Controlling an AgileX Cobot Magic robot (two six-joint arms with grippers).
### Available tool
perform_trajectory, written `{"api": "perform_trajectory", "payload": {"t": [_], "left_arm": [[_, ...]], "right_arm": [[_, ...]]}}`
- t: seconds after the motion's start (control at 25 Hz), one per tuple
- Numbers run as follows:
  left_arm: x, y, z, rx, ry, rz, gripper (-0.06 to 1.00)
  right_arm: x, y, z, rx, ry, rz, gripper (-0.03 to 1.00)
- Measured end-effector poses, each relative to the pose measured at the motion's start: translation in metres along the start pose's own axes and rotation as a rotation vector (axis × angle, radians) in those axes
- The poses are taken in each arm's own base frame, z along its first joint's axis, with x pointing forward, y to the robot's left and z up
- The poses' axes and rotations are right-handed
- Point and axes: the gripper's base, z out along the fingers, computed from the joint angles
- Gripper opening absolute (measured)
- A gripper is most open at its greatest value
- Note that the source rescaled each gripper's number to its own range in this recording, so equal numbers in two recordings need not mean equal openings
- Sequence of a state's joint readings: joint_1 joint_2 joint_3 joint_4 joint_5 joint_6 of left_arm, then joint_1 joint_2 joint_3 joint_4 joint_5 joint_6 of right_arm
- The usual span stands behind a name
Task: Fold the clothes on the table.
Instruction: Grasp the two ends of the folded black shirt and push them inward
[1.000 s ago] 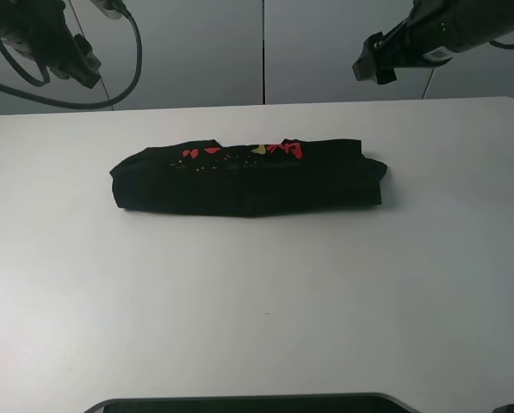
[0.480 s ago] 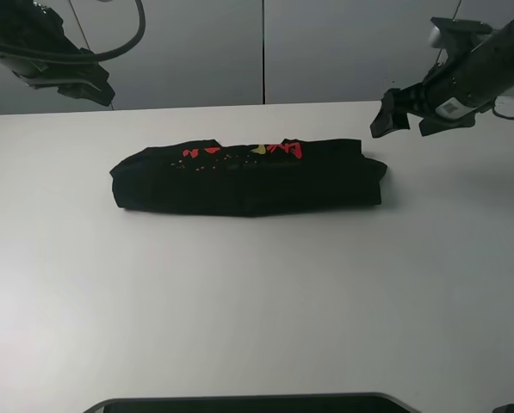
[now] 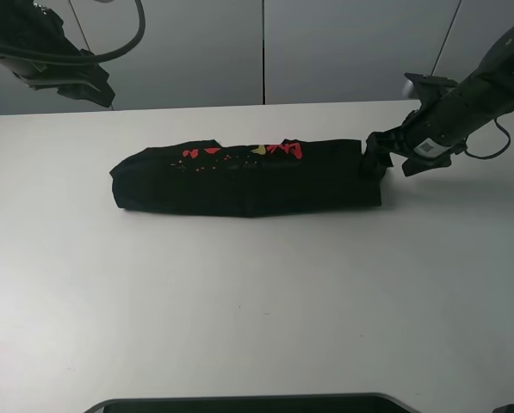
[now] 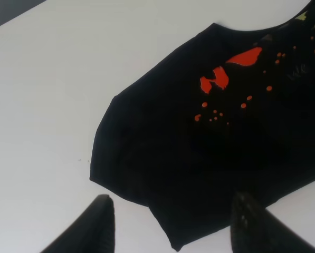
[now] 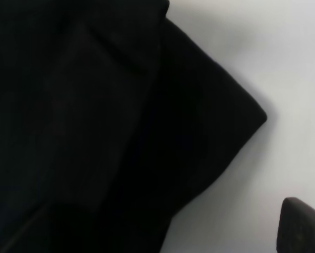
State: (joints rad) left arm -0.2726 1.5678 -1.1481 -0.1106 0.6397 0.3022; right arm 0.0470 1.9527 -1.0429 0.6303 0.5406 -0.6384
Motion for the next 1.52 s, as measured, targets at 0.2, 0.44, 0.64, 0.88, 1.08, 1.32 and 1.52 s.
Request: {"api": "perform_trajectory", "payload": {"t": [0.2,0.44,0.64,0.88,1.08,1.32,1.52], "left_arm": [[0.0,0.0,0.0,0.001,0.0,0.009,0.63],[0.0,0.0,0.0,0.001,0.0,0.009,0.63],[0.0,0.0,0.0,0.001,0.0,0.011,0.63],[0.0,0.0,0.0,0.001,0.0,0.011,0.63],[0.0,0.0,0.0,0.001,0.0,0.011,0.63],[0.0,0.0,0.0,0.001,-0.002,0.011,0.63],[0.0,0.0,0.0,0.0,-0.004,0.011,0.63]], "right_arm": [[0.0,0.004,0.006,-0.071,-0.004,0.013,0.89],[0.003,0.004,0.017,-0.097,0.015,0.025,0.89],[0.006,0.003,0.026,-0.115,0.034,0.044,0.89],[0.005,0.006,0.034,-0.181,0.038,0.081,0.89],[0.005,0.02,0.04,-0.204,0.049,0.047,0.87],[0.012,0.039,0.054,-0.23,0.103,0.017,0.6],[0.02,0.038,0.071,-0.275,0.171,0.07,0.12]]}}
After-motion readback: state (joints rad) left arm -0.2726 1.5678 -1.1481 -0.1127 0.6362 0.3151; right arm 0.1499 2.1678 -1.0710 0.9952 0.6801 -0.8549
